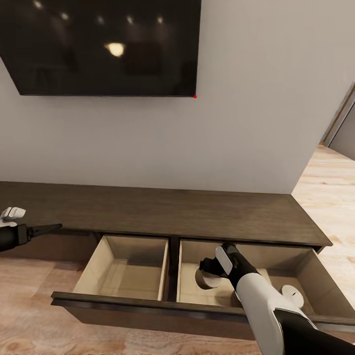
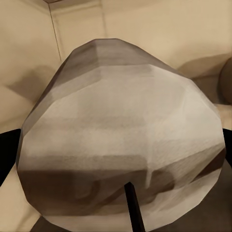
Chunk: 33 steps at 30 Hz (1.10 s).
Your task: Place each of the two pumpkins and all three candles from the living room inside a cabinet in the living room (use any cabinet), then make sure every cabinet is closed, and position the cauldron so it is next to a table in the living room.
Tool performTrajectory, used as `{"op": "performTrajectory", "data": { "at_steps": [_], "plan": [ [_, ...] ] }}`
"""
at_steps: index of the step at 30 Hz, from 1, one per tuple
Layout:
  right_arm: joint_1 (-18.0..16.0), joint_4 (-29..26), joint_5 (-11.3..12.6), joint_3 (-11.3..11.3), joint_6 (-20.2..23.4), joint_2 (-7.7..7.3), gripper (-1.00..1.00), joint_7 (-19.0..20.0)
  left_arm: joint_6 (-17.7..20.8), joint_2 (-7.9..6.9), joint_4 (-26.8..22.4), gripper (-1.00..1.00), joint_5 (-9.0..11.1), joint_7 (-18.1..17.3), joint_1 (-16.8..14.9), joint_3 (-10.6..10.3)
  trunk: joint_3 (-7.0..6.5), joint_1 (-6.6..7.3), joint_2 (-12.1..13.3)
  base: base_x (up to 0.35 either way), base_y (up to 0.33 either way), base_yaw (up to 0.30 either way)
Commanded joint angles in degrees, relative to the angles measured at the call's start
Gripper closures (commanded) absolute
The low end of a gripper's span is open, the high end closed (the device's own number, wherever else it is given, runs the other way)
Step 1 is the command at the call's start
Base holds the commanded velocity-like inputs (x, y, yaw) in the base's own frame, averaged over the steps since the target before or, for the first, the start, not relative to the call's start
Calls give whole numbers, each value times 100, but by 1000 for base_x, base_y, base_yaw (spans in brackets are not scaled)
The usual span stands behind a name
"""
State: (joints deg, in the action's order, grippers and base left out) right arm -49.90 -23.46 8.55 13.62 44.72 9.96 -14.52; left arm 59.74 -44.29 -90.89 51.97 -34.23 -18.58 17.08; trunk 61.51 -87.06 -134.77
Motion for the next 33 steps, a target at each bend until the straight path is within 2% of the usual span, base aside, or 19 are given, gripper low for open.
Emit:
{"op": "performTrajectory", "data": {
  "at_steps": [1,11,18,23,29,33],
  "plan": [
    [-3,-10,68,17,6,4,100,-51,26,0,1,-100,-21,-39,-6,5,23,-21,-44,0,0,0],
    [-3,-16,67,18,-2,4,100,-51,26,-9,1,-100,-21,-335,-6,22,203,-241,-445,0,0,0],
    [-3,-18,90,25,-7,4,100,-51,26,-9,1,-100,-21,-357,-6,23,203,-241,-445,0,0,0],
    [-3,-19,213,26,-7,4,100,-51,26,-9,3,-100,-21,-363,-6,23,203,-241,-445,2,0,0],
    [-3,-25,240,26,-14,4,100,-45,26,-9,13,-100,-26,-363,-6,23,203,-241,-445,119,0,0],
    [4,-27,244,26,-176,4,100,-43,26,-9,17,-100,-28,-361,-6,23,203,-241,-445,34,0,0]
  ]
}}
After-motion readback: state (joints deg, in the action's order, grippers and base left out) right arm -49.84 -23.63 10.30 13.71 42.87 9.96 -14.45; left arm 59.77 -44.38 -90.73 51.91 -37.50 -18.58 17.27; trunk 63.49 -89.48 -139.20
